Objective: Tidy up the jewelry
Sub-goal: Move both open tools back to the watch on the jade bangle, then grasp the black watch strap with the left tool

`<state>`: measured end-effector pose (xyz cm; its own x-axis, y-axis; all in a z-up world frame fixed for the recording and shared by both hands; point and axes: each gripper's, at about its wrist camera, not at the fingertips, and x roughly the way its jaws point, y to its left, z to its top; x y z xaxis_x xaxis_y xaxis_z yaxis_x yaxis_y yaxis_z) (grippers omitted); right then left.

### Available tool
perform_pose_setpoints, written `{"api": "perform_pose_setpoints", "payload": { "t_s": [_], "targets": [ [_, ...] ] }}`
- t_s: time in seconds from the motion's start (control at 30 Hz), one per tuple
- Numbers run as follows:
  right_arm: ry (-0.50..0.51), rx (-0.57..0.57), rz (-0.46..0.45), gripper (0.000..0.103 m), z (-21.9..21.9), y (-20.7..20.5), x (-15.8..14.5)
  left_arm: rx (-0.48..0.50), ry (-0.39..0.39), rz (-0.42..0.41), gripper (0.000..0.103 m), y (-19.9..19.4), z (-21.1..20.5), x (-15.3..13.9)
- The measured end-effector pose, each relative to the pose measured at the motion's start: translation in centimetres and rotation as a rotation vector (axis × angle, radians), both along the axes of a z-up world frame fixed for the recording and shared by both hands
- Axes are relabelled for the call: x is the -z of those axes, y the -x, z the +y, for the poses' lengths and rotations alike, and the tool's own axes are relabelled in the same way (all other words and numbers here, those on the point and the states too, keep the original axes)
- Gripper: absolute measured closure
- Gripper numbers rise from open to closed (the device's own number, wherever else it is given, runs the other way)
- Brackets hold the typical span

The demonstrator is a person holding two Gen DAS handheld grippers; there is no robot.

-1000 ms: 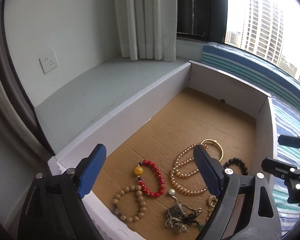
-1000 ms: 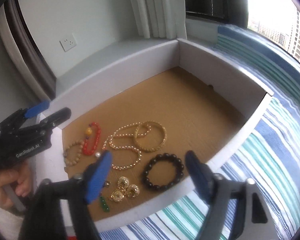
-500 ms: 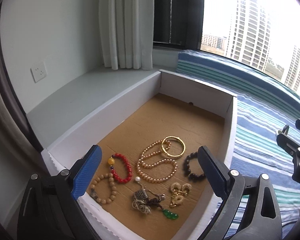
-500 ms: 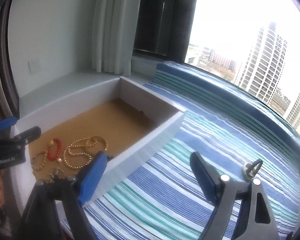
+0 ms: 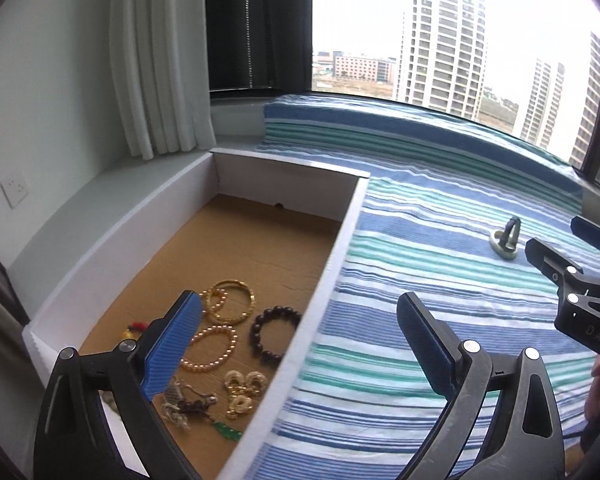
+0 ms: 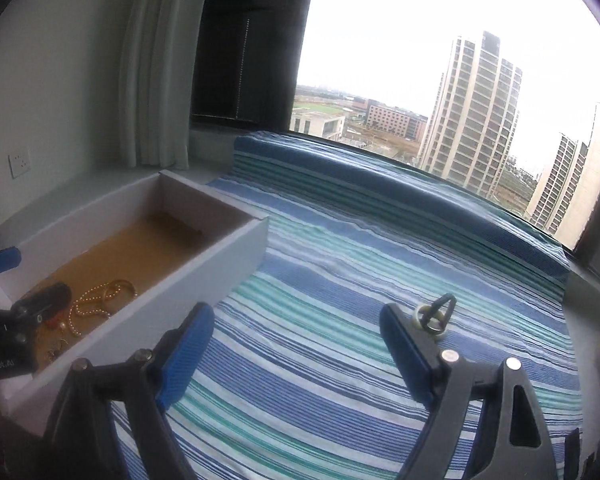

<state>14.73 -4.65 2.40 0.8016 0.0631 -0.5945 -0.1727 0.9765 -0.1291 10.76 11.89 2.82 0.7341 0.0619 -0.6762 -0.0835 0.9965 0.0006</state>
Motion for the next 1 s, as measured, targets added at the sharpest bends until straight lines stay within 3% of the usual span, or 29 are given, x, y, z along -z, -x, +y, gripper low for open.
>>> {"api": "perform_pose_setpoints", "payload": {
  "t_s": [0.1,0.2,0.3,0.4,0.53,0.67,0.77,0.8,0.83,0.87,0.9,1.0],
  "targets": [
    [-0.023,0.054,0.031,0.016,-4.2,-0.7,2.3,0.058,0.031,0.028,0.003,-2.0,-3.3,1.8],
    [-0.04,0.162,0.099,0.016,-10.5,-0.2,6.8,0.165,0.096,0.095,0.003,-4.8,-7.2,5.1],
    [-0.074,0.315,0.233,0.016,-17.5,2.2,11.7,0.318,0.164,0.135,0.003,-7.7,-11.9,8.4],
    [-0.085,0.429,0.283,0.016,-22.7,6.1,14.3,0.436,0.208,0.147,0.004,-12.0,-17.0,10.5],
    [-0.054,0.532,0.312,0.016,-26.4,11.2,15.7,0.562,0.168,0.127,0.005,-18.4,-24.7,11.4],
    [-0.091,0.595,0.366,0.016,-28.4,14.4,16.0,0.615,0.081,0.105,0.011,-23.4,-31.4,11.3],
    [-0.103,0.609,0.366,0.016,-28.7,15.8,15.4,0.65,0.085,0.135,0.022,-25.5,-34.7,11.7],
    [-0.108,0.608,0.364,0.016,-28.7,15.9,15.2,0.669,0.092,0.151,0.036,-25.8,-35.4,12.0],
    [-0.112,0.605,0.361,0.016,-28.7,16.1,14.9,0.69,0.101,0.172,0.066,-26.0,-36.0,12.3],
    [-0.115,0.599,0.358,0.016,-28.6,16.1,14.6,0.701,0.101,0.2,0.078,-26.3,-36.2,12.7],
    [-0.119,0.589,0.356,0.016,-28.6,15.8,14.3,0.702,0.09,0.197,0.085,-26.3,-36.3,12.7],
    [-0.151,0.536,0.343,0.016,-28.3,14.5,12.8,0.709,0.138,0.186,0.092,-26.1,-34.7,11.7]
  ]
}}
